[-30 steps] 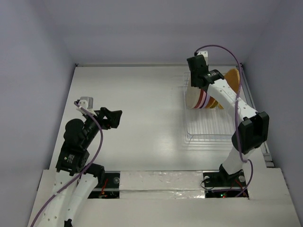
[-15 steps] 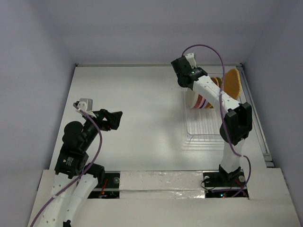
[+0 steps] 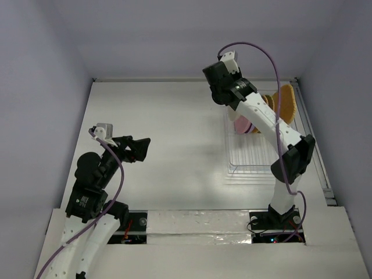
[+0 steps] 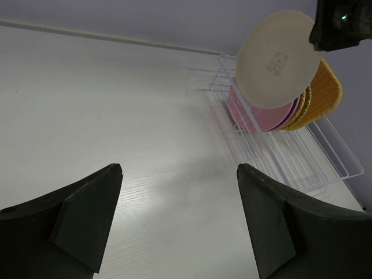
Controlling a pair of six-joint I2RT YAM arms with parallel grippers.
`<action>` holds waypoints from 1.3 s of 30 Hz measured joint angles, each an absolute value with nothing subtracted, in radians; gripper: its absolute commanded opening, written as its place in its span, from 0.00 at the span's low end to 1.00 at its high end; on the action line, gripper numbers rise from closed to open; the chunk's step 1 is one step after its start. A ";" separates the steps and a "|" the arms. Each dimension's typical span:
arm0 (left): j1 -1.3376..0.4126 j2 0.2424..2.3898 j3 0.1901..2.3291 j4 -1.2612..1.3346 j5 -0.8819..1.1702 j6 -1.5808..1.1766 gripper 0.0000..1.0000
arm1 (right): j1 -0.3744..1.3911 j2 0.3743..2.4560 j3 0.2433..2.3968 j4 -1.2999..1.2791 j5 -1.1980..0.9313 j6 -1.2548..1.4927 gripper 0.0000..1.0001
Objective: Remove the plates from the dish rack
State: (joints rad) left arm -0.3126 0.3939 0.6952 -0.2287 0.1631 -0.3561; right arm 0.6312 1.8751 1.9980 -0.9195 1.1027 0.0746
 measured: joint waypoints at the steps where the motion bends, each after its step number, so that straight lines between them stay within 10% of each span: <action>1: -0.313 0.394 0.695 -0.229 0.163 -0.356 0.77 | 0.638 1.860 2.013 -0.921 1.107 0.074 0.00; 15: -0.313 0.394 0.695 -0.229 0.145 -0.357 0.75 | 0.773 1.724 2.070 -0.781 0.896 0.141 0.00; 32: -0.313 0.424 0.695 -0.236 0.103 -0.371 0.71 | 0.836 2.467 2.284 -0.503 0.352 0.578 0.00; 39: -0.313 0.418 0.695 -0.235 0.105 -0.372 0.71 | 0.833 2.488 2.257 -0.345 0.239 0.758 0.46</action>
